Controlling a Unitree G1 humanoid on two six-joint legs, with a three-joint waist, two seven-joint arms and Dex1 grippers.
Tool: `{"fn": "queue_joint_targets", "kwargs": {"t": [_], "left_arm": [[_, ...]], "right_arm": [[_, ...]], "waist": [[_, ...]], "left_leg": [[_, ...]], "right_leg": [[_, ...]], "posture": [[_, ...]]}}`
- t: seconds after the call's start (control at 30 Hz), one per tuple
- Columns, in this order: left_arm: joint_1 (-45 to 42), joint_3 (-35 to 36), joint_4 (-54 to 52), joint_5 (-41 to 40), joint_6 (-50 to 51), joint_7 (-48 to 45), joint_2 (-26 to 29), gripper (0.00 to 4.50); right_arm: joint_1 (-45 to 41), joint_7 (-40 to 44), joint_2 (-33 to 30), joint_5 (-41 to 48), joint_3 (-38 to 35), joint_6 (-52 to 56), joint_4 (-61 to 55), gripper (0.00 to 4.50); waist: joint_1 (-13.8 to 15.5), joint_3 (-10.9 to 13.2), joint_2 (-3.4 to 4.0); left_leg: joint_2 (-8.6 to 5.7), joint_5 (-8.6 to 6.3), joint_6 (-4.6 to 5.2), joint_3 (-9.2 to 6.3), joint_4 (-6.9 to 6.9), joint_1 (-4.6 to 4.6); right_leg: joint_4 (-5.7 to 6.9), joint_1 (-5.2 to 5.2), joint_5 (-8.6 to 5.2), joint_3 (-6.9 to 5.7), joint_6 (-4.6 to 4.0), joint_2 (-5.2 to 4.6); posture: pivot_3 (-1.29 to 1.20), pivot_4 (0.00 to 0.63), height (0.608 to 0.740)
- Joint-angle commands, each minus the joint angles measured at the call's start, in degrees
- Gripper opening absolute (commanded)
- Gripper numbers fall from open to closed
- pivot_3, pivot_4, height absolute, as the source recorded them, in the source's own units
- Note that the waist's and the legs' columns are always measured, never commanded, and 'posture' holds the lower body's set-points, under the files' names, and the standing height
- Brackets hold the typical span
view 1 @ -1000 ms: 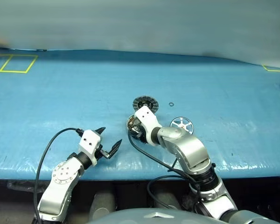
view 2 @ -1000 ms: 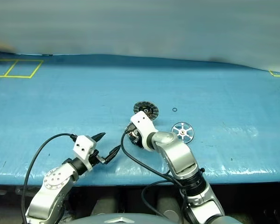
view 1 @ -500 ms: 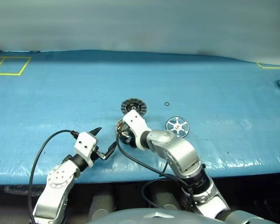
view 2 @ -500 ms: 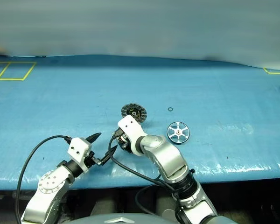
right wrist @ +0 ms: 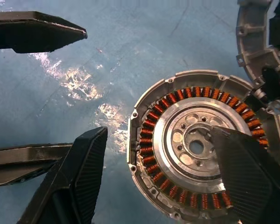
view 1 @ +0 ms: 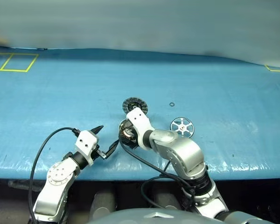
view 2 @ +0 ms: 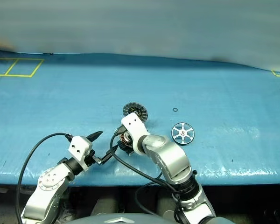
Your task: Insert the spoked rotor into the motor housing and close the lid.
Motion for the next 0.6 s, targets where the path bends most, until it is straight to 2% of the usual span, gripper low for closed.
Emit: {"fn": "queue_joint_targets", "kwargs": {"t": [0.03,0.2,0.33,0.47,0.6], "left_arm": [[-0.35,-0.97,-0.56,-0.20,-0.45,-0.38,-0.20,4.50],[-0.76,-1.24,-0.69,-0.29,-0.30,-0.51,-0.02,4.50],[-1.27,-1.66,-1.00,-0.72,-0.52,-0.64,-0.50,4.50],[-2.03,-3.22,-0.97,0.50,-0.32,-1.01,-0.19,4.50],[-2.46,-5.57,-0.78,0.96,-1.06,-1.31,-0.91,4.50]], "right_arm": [[-1.98,2.11,-1.39,3.84,-4.38,3.45,-8.48,3.72],[-2.93,5.05,-11.40,6.53,-13.72,5.15,-11.81,3.72],[-4.50,-0.45,-15.65,2.04,-17.71,-2.47,-4.21,3.72],[-7.75,-6.78,-13.79,-2.11,-18.46,-12.36,8.63,3.72],[-12.56,-13.33,-7.76,-3.92,-21.87,-23.99,26.24,3.72]], "waist": [[-0.10,0.03,0.04],[0.27,0.10,0.06],[0.17,0.13,0.09],[0.01,0.13,0.10],[-0.06,0.15,0.13]], "left_leg": [[0.01,0.00,0.00,0.00,-0.01,-0.02],[-0.13,-0.01,0.05,-0.05,-0.01,-0.05],[-0.17,0.01,0.10,0.00,-0.01,-0.05],[-0.14,0.05,0.10,0.03,-0.02,-0.06],[-0.17,0.07,0.07,0.15,-0.04,-0.10]], "right_leg": [[0.01,0.02,0.01,0.02,0.01,0.01],[-0.07,0.01,0.02,-0.08,0.04,0.02],[-0.09,0.02,-0.01,0.03,-0.01,-0.01],[-0.01,0.15,0.06,0.10,0.10,0.20],[0.02,0.11,0.10,0.23,0.17,0.34]], "posture": [[0.00,0.150,0.740],[0.00,0.150,0.740],[0.00,0.150,0.740],[0.00,0.150,0.740],[0.00,0.150,0.740]]}}
